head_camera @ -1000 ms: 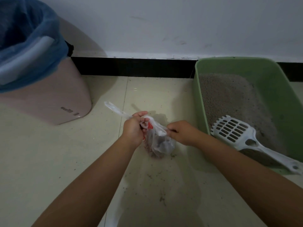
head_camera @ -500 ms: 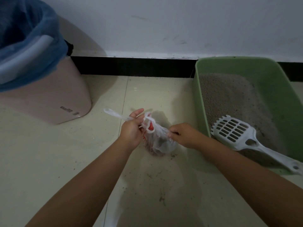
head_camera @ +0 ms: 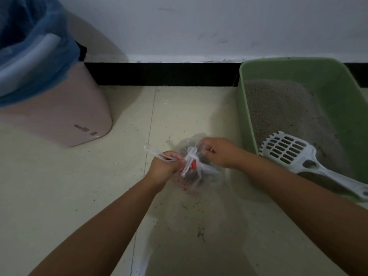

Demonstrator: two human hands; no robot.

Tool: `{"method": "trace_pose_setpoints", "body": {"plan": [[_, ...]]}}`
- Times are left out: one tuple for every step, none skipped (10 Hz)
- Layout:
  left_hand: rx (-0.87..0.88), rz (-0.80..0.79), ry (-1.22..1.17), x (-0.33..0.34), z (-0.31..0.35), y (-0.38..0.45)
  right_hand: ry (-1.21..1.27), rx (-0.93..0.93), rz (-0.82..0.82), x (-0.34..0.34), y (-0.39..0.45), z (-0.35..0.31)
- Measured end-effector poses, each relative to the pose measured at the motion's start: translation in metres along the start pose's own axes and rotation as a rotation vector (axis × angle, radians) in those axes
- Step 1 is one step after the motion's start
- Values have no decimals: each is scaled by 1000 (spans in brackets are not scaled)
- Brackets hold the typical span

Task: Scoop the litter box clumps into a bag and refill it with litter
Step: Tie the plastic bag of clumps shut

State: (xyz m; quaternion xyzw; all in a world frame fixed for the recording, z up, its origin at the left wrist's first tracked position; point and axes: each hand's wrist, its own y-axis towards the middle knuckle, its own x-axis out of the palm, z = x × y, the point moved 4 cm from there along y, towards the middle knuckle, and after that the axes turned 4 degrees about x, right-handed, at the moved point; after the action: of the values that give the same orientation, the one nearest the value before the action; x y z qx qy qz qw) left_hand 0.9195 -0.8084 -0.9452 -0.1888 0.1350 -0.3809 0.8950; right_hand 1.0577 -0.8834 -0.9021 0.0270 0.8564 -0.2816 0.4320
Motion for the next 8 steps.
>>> {"method": "trace_pose_setpoints", "body": {"plan": [[46,-25,28,6,0,10,4,-48,-95,5,8,-15],[638,-499,-1086,-2,35,-7,-159,-45,-245,14,13,-20],[17,-102,18,7,-1,-1,-321,-64,-282,15,16,-20],[-21,-36,-197,9,15,-3,-384,-145,-235,11,14,-19],[-96,15,-440,20,26,-3,-430,-218,-207,10,5,-21],[-60,37,-488,15,27,-1,-478,-293,-114,15,-6,-19],[-68,57,-154,8,17,-3,-465,-282,-122,24,-17,-8],[-163,121,76,0,2,-7,-480,-237,-164,35,-29,-2]]}}
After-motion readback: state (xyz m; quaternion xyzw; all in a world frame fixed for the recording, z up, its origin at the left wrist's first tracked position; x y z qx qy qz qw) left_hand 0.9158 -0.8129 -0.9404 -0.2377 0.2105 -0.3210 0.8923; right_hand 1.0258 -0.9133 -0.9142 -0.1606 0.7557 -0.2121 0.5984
